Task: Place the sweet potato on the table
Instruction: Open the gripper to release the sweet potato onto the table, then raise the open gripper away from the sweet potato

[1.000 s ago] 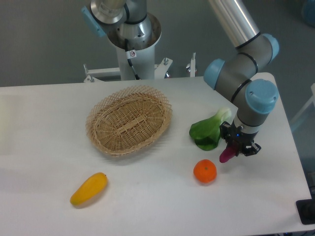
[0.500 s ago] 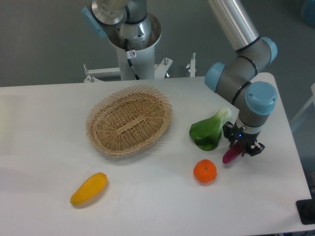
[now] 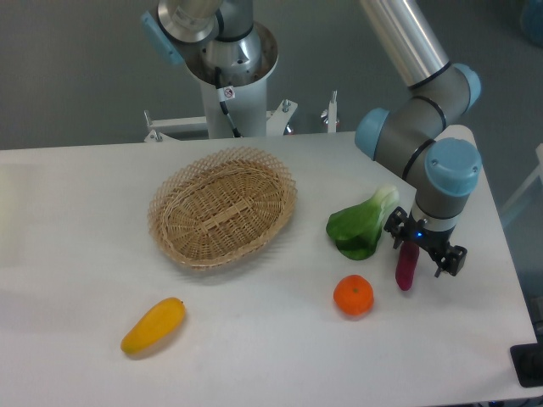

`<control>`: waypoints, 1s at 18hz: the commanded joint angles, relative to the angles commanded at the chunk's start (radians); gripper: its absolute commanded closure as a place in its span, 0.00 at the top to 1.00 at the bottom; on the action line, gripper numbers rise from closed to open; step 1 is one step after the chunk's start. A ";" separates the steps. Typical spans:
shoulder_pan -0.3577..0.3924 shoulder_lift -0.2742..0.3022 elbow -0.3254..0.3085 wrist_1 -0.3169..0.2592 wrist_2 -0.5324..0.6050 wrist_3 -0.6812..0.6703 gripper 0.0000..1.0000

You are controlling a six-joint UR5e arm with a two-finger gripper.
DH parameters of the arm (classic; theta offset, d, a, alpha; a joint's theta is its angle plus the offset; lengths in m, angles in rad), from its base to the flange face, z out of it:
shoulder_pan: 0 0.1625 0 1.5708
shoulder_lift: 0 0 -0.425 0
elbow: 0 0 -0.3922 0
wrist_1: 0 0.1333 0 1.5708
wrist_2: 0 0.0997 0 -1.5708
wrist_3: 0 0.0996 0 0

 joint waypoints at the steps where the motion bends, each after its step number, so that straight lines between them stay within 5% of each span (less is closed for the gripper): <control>1: 0.000 0.002 0.017 -0.008 0.003 0.000 1.00; 8: -0.003 0.002 0.156 -0.225 0.003 0.009 1.00; 18: -0.015 0.011 0.235 -0.293 -0.028 0.008 1.00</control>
